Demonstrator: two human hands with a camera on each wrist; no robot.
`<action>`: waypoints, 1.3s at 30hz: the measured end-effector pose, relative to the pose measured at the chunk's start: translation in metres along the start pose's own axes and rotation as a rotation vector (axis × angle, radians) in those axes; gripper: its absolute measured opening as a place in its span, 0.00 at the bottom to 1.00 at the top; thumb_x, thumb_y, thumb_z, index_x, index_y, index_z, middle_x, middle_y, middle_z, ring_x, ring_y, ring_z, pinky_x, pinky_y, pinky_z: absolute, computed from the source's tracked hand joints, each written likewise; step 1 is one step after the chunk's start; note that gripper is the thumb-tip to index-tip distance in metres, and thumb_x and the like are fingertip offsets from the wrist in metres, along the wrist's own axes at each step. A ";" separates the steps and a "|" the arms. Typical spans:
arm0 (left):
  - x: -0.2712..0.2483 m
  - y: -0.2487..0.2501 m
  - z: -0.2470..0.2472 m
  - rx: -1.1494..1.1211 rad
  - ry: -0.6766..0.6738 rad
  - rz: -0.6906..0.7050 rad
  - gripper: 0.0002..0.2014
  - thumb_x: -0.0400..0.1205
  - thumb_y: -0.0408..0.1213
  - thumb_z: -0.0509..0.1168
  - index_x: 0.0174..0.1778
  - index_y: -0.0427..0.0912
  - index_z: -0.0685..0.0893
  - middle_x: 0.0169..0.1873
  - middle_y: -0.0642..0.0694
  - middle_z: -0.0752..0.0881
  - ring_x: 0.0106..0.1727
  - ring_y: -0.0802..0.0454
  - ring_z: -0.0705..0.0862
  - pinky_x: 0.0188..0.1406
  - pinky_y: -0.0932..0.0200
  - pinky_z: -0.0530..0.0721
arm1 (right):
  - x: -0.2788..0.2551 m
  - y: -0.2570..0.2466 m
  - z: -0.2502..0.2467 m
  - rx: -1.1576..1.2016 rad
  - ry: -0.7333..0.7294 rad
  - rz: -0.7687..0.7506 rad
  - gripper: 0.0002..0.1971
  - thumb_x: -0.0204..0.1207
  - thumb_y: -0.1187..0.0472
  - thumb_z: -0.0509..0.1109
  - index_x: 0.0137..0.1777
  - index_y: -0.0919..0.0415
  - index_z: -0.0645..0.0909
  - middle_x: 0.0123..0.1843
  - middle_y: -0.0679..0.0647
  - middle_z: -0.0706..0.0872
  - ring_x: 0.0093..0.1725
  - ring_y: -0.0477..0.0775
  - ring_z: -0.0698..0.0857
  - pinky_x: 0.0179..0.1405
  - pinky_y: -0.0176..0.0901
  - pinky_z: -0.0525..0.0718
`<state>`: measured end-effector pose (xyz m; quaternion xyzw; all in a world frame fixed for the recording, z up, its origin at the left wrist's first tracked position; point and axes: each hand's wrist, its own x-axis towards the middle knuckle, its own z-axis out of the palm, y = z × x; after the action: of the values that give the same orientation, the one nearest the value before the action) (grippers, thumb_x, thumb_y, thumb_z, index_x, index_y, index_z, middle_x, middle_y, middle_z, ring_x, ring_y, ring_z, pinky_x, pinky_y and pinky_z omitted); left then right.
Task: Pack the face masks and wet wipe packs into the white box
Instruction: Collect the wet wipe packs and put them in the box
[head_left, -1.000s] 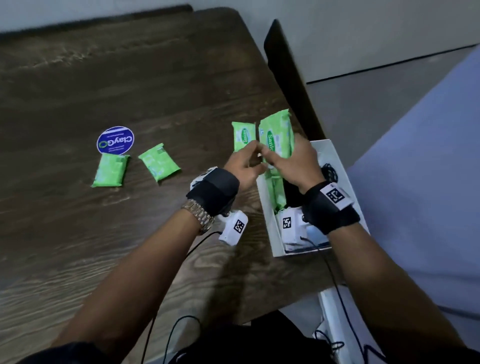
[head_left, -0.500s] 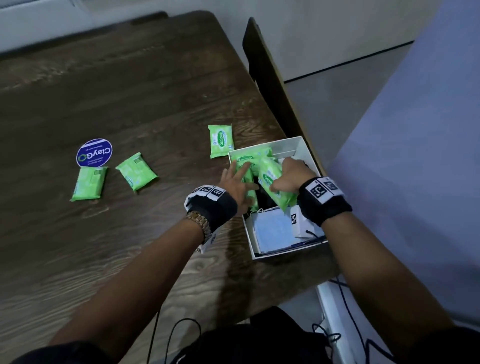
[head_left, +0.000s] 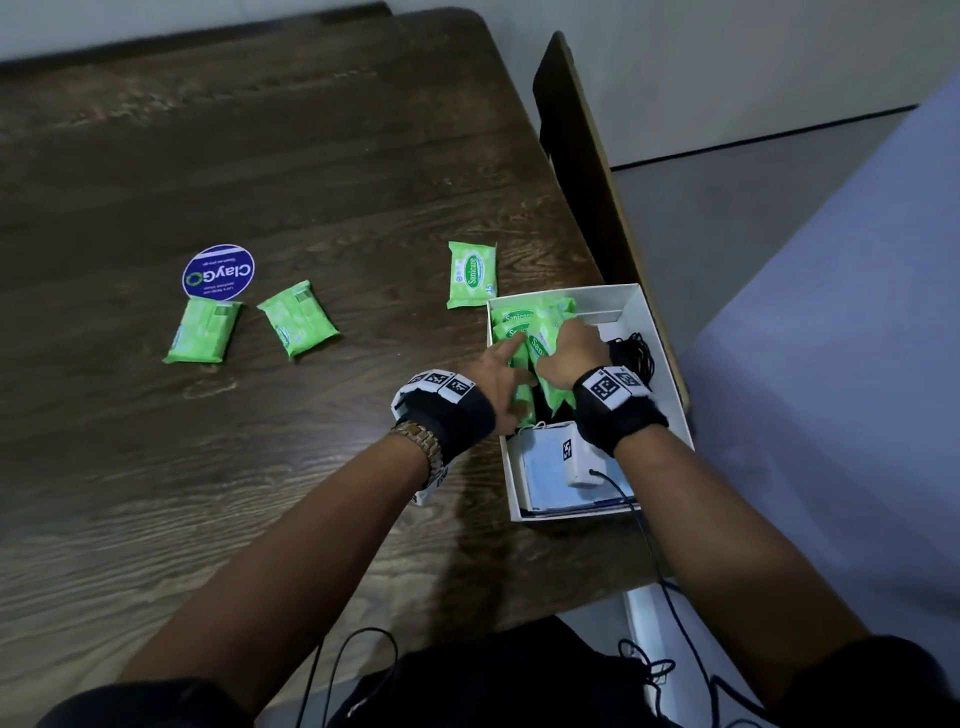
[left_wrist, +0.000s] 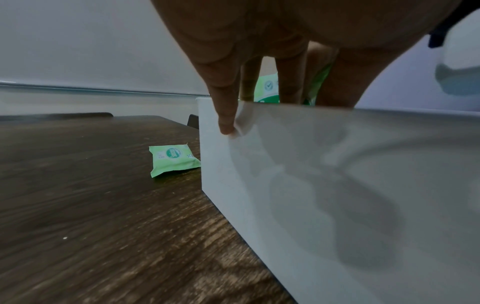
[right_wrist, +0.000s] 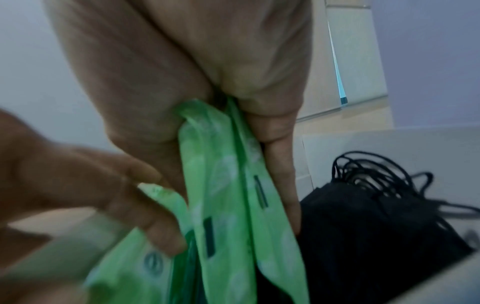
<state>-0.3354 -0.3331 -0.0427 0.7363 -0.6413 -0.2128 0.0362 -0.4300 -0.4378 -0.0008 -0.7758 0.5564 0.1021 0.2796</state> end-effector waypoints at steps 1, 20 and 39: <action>-0.001 0.001 0.000 -0.011 0.004 -0.006 0.21 0.78 0.46 0.69 0.69 0.52 0.81 0.85 0.45 0.48 0.84 0.39 0.56 0.78 0.43 0.67 | -0.002 0.002 0.007 0.031 0.015 0.012 0.26 0.77 0.61 0.74 0.72 0.68 0.72 0.71 0.65 0.79 0.69 0.68 0.81 0.60 0.50 0.82; 0.012 0.004 -0.015 -0.044 0.016 -0.054 0.48 0.75 0.44 0.75 0.84 0.51 0.52 0.85 0.44 0.47 0.85 0.43 0.43 0.82 0.46 0.52 | 0.007 0.015 -0.008 -0.075 -0.205 -0.086 0.19 0.76 0.60 0.77 0.61 0.68 0.77 0.56 0.63 0.85 0.39 0.62 0.92 0.40 0.57 0.93; 0.013 0.002 -0.014 0.203 -0.083 0.079 0.37 0.86 0.61 0.43 0.85 0.45 0.40 0.84 0.48 0.38 0.85 0.48 0.37 0.81 0.38 0.32 | -0.007 0.013 -0.037 -0.283 -0.335 -0.150 0.18 0.73 0.52 0.80 0.46 0.67 0.80 0.36 0.59 0.91 0.30 0.55 0.91 0.41 0.51 0.92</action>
<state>-0.3313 -0.3489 -0.0332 0.7010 -0.6890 -0.1753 -0.0569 -0.4505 -0.4555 0.0288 -0.8187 0.4230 0.2852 0.2633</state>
